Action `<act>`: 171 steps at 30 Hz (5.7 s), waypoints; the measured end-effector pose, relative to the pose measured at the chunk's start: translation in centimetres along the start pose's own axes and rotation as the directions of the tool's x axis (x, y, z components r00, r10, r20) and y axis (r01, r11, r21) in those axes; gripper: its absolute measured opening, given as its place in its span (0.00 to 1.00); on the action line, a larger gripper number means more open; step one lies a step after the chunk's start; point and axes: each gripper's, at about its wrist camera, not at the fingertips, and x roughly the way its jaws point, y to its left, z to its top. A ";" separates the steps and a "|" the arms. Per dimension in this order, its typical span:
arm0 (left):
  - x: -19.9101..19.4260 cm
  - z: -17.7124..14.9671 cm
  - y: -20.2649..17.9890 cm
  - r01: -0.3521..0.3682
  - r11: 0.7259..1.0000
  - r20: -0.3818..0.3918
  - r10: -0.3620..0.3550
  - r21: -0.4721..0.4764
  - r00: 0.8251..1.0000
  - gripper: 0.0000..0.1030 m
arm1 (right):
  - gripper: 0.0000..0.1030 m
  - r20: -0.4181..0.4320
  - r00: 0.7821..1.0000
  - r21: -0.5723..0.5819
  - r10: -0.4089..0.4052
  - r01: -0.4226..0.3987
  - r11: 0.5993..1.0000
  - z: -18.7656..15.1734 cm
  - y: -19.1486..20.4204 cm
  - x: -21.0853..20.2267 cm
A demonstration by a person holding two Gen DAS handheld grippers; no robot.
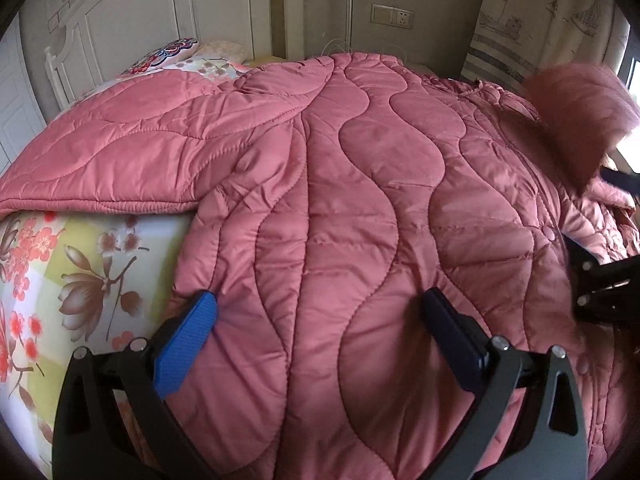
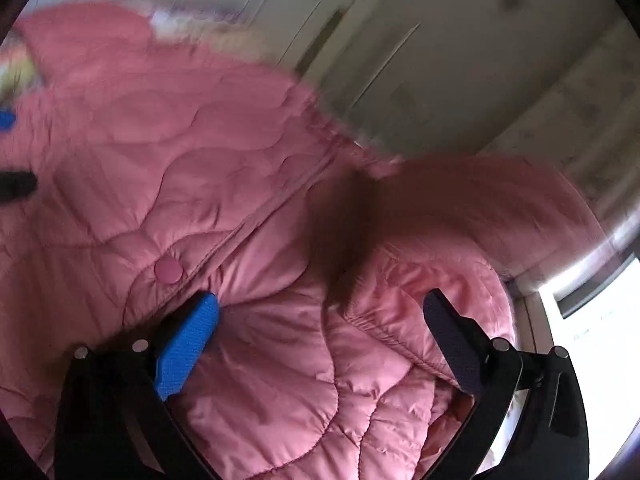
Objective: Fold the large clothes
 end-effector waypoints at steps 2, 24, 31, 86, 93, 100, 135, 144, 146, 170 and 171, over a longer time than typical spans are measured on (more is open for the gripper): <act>0.0 0.0 0.0 0.001 1.000 0.001 -0.001 0.000 1.000 0.98 | 0.95 -0.019 0.998 0.116 0.066 -0.063 0.991 -1.1 -3.1 0.6; 3.9 9.9 -8.4 0.086 0.992 0.064 -0.092 0.094 0.994 0.94 | 0.94 0.009 0.979 0.856 0.205 -0.114 0.504 -11.5 -17.9 4.1; 6.7 9.6 -8.0 0.135 0.989 0.013 -0.136 0.057 0.991 0.98 | 0.94 0.100 0.995 0.891 -0.001 -0.089 0.446 -12.6 -19.6 -0.5; 2.8 3.9 -19.3 0.058 0.900 0.138 -0.129 0.432 0.982 0.79 | 0.96 0.117 0.993 0.930 0.025 -0.118 0.349 -13.0 -20.7 2.5; -3.6 3.3 -7.3 0.067 0.989 0.333 -0.109 0.136 0.937 0.93 | 0.96 0.120 0.993 0.937 0.022 -0.120 0.327 -13.7 -20.7 2.3; -2.7 -0.1 8.1 0.062 0.876 0.257 0.072 -0.478 0.964 0.74 | 0.96 0.126 0.992 0.924 0.005 -0.119 0.363 -12.9 -20.4 1.9; -0.2 -0.8 8.9 0.086 0.867 0.204 0.018 -0.490 0.979 0.83 | 0.18 0.062 0.976 0.800 0.207 -0.173 0.574 -3.8 -14.7 4.7; -0.3 -0.4 8.8 0.074 0.878 0.214 0.033 -0.474 0.976 0.87 | 0.38 0.091 0.994 0.729 0.058 -0.106 0.676 1.0 -14.3 1.1; -0.4 -0.5 8.8 0.074 0.877 0.217 0.035 -0.475 0.976 0.87 | 0.96 0.086 0.995 0.666 0.057 -0.100 0.739 2.5 -12.7 1.3; 2.9 6.5 0.8 0.224 0.965 0.108 -0.210 -0.137 0.972 0.94 | 0.95 -0.058 0.965 0.573 0.255 -0.177 0.800 0.9 -9.0 7.2; 1.4 7.2 1.5 0.317 0.933 0.158 -0.292 -0.169 0.943 0.94 | 0.95 -0.057 0.965 0.574 0.256 -0.178 0.799 0.9 -9.0 7.2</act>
